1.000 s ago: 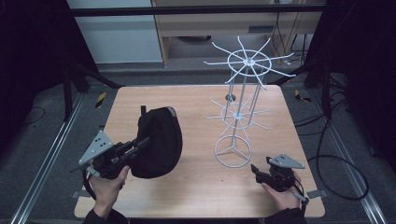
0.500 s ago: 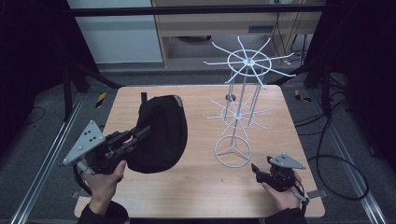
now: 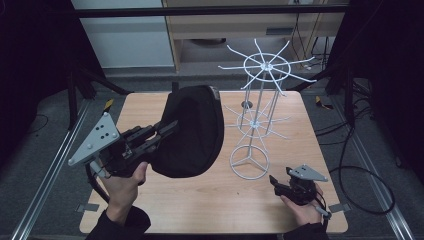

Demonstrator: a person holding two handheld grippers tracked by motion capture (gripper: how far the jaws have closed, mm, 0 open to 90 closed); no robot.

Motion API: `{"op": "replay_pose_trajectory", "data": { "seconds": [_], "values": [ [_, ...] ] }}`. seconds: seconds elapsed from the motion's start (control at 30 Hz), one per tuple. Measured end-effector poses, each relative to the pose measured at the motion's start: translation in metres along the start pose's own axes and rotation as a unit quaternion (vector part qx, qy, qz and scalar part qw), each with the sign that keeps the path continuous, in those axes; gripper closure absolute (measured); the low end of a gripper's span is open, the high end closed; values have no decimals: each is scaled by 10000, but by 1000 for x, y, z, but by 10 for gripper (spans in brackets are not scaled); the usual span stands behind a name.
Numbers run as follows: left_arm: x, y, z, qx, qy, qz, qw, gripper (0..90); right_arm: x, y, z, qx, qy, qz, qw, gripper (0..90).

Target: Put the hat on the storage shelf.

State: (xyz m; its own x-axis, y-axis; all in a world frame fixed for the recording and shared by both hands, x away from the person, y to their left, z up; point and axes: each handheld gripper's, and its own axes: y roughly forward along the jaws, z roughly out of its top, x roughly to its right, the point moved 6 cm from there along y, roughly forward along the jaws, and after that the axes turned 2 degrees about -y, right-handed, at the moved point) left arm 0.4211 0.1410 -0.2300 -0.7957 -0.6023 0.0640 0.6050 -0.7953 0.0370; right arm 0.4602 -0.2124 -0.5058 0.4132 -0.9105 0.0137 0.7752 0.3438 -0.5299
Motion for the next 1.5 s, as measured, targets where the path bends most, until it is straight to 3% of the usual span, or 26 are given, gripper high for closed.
{"op": "replay_pose_trajectory", "data": {
  "seconds": [0.53, 0.73, 1.13, 1.5],
  "values": [
    [9, 9, 36, 346, -54, -164, 9993, 787, 0, 1, 0, -10, 8, 5, 10000, 314],
    [20, 19, 49, 412, 32, -279, 9988, 787, 0, 0, 0, -9, 37, 17, 10000, 314],
    [34, 55, 48, 186, 132, -385, 9990, 786, 0, 1, -1, -9, -29, 3, 10000, 314],
    [27, 74, 29, -131, -25, -388, 9992, 785, 0, 2, -1, -26, -29, 15, 10000, 314]
  ]
}}
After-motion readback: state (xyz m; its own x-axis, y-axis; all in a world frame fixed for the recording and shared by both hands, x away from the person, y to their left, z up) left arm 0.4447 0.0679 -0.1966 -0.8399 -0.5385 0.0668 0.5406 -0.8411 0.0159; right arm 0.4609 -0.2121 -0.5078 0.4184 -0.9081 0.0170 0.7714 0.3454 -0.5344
